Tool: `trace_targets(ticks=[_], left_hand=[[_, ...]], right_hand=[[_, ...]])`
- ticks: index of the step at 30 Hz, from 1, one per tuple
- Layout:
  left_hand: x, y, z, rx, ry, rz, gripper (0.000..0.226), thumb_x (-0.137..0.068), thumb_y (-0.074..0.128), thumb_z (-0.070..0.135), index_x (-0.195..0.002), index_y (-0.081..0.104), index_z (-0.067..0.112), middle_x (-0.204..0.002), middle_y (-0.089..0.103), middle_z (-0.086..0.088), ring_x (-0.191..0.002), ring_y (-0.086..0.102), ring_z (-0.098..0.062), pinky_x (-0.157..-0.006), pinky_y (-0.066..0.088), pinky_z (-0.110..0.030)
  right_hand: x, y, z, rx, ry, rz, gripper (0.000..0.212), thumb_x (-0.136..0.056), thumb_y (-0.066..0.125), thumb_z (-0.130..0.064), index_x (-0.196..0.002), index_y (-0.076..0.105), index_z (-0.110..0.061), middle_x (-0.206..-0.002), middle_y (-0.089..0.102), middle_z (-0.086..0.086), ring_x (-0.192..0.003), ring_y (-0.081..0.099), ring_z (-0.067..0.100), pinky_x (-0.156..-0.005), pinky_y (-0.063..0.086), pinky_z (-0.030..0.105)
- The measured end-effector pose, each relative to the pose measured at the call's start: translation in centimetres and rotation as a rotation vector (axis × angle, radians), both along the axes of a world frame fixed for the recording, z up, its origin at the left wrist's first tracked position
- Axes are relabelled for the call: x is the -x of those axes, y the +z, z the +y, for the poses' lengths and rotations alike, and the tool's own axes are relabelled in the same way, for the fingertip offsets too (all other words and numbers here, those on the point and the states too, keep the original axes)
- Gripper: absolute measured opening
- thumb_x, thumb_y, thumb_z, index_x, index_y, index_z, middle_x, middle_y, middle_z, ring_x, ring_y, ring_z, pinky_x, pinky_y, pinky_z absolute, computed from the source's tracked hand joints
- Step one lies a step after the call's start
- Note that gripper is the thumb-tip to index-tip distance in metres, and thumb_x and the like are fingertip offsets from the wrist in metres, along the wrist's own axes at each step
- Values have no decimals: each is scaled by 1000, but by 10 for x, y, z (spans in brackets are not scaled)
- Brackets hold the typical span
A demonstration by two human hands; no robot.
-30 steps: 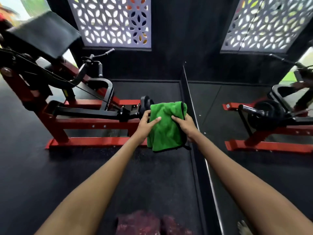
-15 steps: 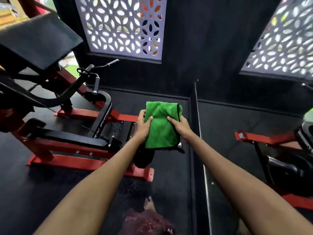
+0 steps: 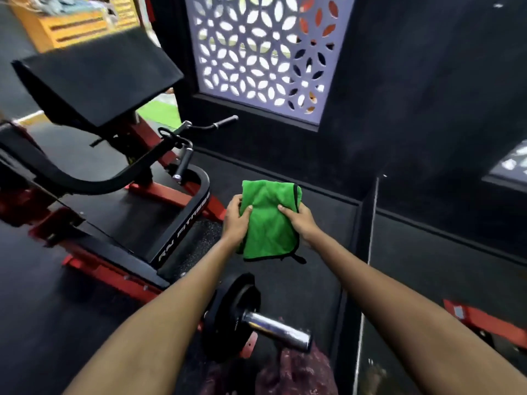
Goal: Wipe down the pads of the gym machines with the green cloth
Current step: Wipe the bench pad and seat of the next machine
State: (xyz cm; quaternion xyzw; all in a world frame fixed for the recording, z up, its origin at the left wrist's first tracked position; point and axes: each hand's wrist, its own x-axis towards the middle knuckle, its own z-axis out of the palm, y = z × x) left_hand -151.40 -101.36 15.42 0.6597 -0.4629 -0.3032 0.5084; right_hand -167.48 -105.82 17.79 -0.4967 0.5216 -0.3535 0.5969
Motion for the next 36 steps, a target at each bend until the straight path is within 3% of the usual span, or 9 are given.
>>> trace_targets(ticks=[4,7,11,15,19,25,27,32,36], left_hand=[[-4,0,-35,-45,171,12,16,-93,54,7,-109,54,9,-108,61,-10,-101,57,-25,-86,46,-36],[1,6,-54,-87,301,64,19,-94,54,9,-112,53,9,-112,60,-10,-102,56,-22,-85,45,-34],[-1,13,-67,-121,376,71,25,-94,52,11,-119,53,15,-119,56,-10,-110,55,-25,-96,46,-44],[-6,25,-76,-209,408,64,43,-95,49,4,-137,45,10,-128,44,-15,-121,46,-27,-105,37,-36],[-22,31,-82,-270,372,62,52,-95,48,1,-145,37,11,-128,41,-16,-124,43,-25,-100,34,-26],[-37,18,-79,-274,377,152,79,-70,61,15,-143,35,27,-133,46,-11,-122,47,-25,-104,41,-46],[-38,15,-76,-272,393,183,88,-71,65,10,-148,26,28,-138,43,-9,-125,45,-25,-104,42,-44],[-55,9,-88,-277,454,192,90,-77,68,-3,-149,22,28,-139,44,-6,-125,47,-24,-105,42,-46],[-58,11,-116,-253,562,215,87,-80,65,-6,-149,21,23,-136,47,-3,-122,48,-21,-101,44,-38]], right_hand=[[-13,0,-63,-16,183,-7,32,-90,63,-13,-121,55,-10,-111,63,5,-95,61,16,-78,51,24],[-22,4,-104,-22,315,-1,31,-90,63,-13,-120,56,-11,-113,64,6,-98,62,19,-82,51,28],[-34,4,-136,-61,434,-45,28,-90,64,-11,-117,58,-10,-115,65,9,-103,63,24,-87,52,34],[-52,6,-159,-61,553,-49,24,-89,64,-11,-112,59,-12,-113,66,11,-98,64,23,-80,54,31],[-64,13,-166,-48,578,-51,24,-90,63,-10,-113,57,-12,-109,64,6,-93,63,17,-69,51,19],[-82,4,-176,-34,642,-31,26,-90,62,-9,-116,58,-9,-117,63,10,-104,62,24,-89,51,34],[-90,-3,-179,-32,668,-19,27,-90,62,-9,-117,58,-8,-119,63,12,-107,62,26,-93,50,37],[-119,-10,-205,-4,782,2,33,-91,61,-9,-123,57,-3,-118,62,9,-103,60,23,-81,51,24],[-139,-9,-239,-9,883,-19,29,-91,61,-10,-120,58,-8,-117,64,9,-104,62,23,-90,50,33]])
